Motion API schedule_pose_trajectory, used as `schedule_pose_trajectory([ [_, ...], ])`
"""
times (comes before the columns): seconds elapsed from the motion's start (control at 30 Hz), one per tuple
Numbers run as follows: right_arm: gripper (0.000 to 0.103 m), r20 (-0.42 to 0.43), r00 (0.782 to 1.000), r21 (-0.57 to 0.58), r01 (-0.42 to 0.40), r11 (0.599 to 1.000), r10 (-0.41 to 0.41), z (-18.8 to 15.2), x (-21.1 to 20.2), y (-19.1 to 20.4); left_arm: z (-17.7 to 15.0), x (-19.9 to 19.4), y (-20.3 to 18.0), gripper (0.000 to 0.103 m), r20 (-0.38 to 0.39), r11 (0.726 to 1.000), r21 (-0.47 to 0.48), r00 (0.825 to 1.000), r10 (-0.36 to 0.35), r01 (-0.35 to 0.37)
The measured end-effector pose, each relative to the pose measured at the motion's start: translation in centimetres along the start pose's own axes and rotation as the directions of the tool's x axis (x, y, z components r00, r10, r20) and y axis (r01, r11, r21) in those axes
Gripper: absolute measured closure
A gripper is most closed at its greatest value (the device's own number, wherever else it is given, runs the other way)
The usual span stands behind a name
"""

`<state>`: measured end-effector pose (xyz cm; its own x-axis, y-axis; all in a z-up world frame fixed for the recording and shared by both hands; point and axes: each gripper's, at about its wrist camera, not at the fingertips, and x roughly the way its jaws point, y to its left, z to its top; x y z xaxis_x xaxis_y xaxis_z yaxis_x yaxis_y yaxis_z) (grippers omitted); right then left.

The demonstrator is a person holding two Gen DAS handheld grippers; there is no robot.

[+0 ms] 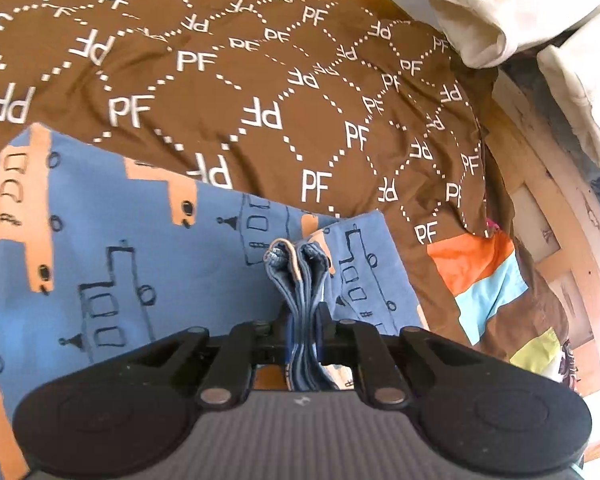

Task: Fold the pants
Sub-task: 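Lift the folded edge with both tools and fold it over onto the pants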

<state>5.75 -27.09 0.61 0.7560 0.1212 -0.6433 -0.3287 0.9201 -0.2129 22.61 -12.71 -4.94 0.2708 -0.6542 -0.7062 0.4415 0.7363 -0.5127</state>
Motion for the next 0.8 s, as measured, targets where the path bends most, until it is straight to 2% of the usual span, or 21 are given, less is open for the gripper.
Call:
schedule_pose_trajectory([
  [0.43,0.089,0.036,0.993,-0.037,-0.109,0.993,0.110,3.0,1.0,4.1,-0.3,-5.5,4.0,0.092,0.070,0.998,-0.034,0.996,0.063,-0.061],
  [0.63,0.089,0.044,0.980,-0.069,-0.191,0.979,0.194,3.9,2.1,6.2,-0.7,-6.9,6.8,0.092,0.066,0.991,-0.087,0.992,0.111,-0.105],
  [0.8,0.089,0.039,0.969,-0.072,-0.241,0.968,0.244,4.3,3.1,7.2,-1.1,-7.2,8.2,0.092,0.063,0.988,-0.103,0.990,0.124,-0.117],
])
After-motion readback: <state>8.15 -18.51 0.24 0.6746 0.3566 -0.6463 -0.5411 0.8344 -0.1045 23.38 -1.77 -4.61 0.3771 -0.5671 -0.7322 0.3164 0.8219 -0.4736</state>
